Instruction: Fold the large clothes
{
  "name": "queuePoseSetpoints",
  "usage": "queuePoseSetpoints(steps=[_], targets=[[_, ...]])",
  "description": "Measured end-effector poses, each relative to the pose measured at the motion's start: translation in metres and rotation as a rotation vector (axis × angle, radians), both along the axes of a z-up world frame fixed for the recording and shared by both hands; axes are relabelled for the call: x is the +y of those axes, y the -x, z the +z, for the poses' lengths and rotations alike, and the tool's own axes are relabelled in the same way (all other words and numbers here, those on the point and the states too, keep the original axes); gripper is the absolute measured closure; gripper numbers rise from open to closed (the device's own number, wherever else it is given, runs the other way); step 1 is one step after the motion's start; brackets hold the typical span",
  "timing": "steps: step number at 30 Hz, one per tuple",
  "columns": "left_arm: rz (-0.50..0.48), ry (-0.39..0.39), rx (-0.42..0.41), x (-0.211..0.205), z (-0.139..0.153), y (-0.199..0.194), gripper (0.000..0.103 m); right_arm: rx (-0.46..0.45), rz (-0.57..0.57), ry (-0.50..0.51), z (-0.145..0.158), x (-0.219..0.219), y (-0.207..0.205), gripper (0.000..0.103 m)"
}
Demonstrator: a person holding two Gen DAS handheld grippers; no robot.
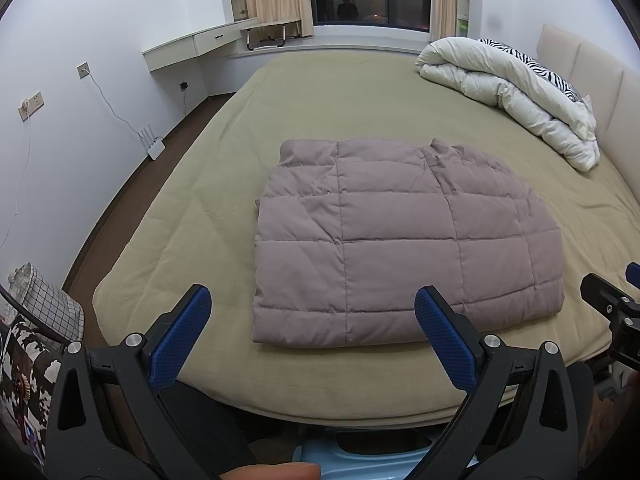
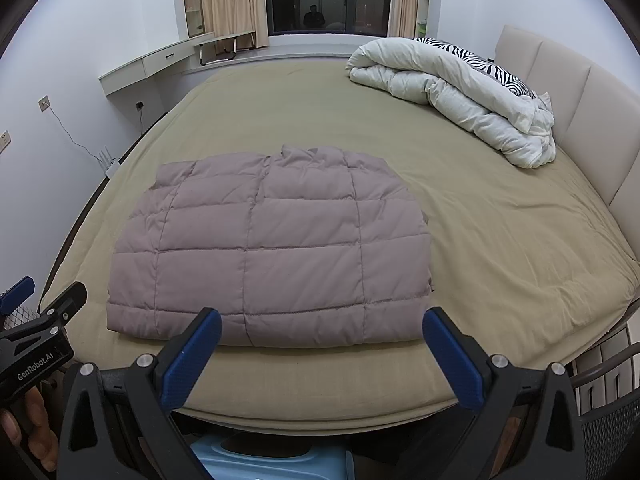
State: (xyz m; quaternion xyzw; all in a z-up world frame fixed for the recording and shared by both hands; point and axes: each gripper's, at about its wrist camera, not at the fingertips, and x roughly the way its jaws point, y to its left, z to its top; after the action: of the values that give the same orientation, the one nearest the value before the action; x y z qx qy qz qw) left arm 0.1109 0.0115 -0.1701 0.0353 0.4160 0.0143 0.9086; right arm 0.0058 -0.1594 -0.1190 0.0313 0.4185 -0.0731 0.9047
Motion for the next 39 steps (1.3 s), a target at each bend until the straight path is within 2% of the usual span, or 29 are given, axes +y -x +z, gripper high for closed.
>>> queuePoseSetpoints(steps=[39], targets=[[0.003, 0.006, 0.006, -0.0033, -0.0007, 0.0033, 0.000, 0.010, 0.011, 0.008, -0.0024, -0.0049, 0.0017, 0.000]])
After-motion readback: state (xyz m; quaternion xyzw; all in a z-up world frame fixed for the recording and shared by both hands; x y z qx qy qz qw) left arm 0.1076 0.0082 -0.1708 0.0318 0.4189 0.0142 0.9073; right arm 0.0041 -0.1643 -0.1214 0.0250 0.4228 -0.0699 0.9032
